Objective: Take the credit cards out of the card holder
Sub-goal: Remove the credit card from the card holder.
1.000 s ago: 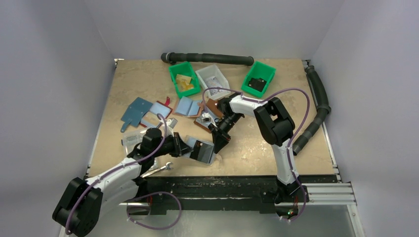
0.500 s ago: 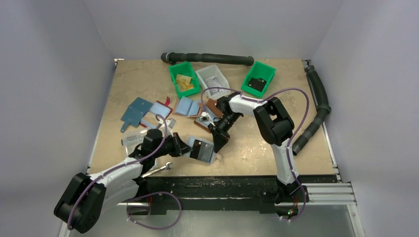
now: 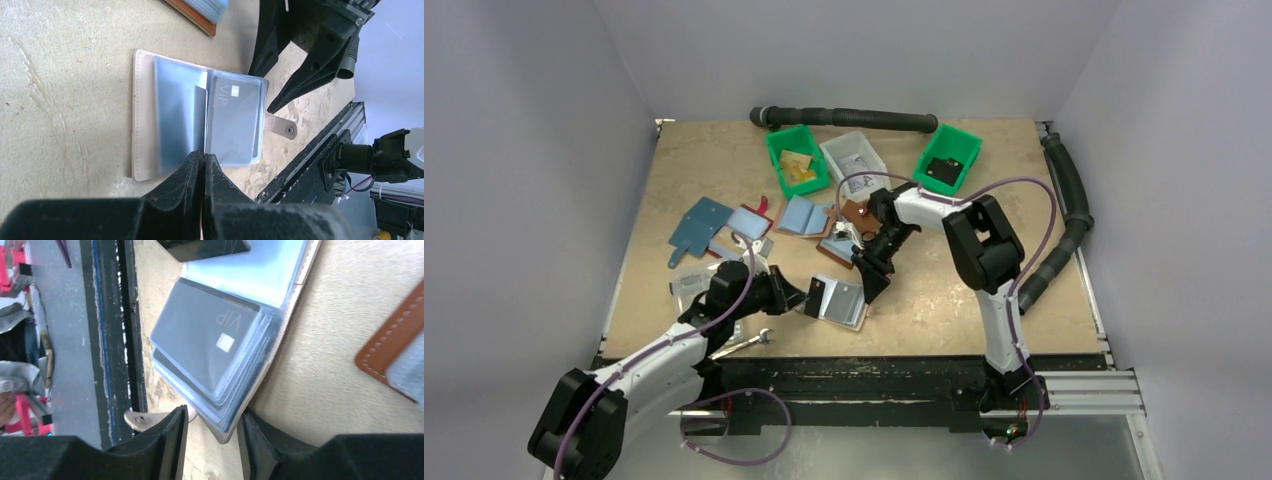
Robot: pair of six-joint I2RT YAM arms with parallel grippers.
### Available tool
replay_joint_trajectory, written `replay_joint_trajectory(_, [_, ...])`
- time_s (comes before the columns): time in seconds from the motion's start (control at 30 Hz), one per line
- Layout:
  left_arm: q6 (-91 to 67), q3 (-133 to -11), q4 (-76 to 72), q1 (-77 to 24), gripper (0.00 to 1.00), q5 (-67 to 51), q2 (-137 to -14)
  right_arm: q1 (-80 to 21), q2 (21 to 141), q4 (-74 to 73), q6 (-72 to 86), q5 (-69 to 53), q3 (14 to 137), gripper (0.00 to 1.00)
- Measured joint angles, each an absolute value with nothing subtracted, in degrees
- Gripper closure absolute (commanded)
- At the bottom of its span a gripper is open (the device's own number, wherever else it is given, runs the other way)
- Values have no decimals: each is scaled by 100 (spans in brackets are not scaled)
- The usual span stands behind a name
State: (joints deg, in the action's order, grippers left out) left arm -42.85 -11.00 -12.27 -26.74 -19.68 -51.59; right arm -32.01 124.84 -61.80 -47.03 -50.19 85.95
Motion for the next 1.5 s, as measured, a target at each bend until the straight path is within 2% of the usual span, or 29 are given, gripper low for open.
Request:
replay_joint_trajectory(0.17, [-4217, -1194, -1055, -2674, 100, -1916, -4965, -3076, 12191, -5972, -4648, -4678, 8569, 43])
replay_joint_trajectory(0.43, [-4121, -1420, -1022, -2674, 99, -1929, -4696, -2875, 11594, -5605, -4646, -4143, 8385, 41])
replay_joint_trajectory(0.5, [-4108, -1448, -1022, -2674, 82, -1944, -4803, -2845, 11461, -5581, -4661, -4139, 8385, 41])
replay_joint_trajectory(0.67, [-4084, -1612, -733, -2674, 66, -1966, -5527, -2838, 11196, -5581, -4792, -4268, 8385, 43])
replay_joint_trajectory(0.77, [-4086, -1778, -217, -2674, 61, -1903, -5669, -2851, 11172, -5575, -4849, -4491, 8366, 47])
replay_joint_trajectory(0.97, [-4091, -2115, 508, -2674, 56, -1640, -5680, -3155, 11168, -5387, -4709, -4943, 8248, 73])
replay_joint_trajectory(1.1, [-4123, -2110, 626, -2674, 55, -1549, -5892, -3675, 11174, -5009, -4292, -5074, 8200, 82])
replay_joint_trajectory(1.27, [-4158, -1933, 495, -2674, 54, -1544, -6060, -4165, 11321, -4501, -3708, -5068, 8184, 86])
replay_joint_trajectory(1.5, [-4388, -1599, -180, -2674, 57, -1695, -6178, -4128, 11640, -4178, -3291, -4845, 8064, 88])
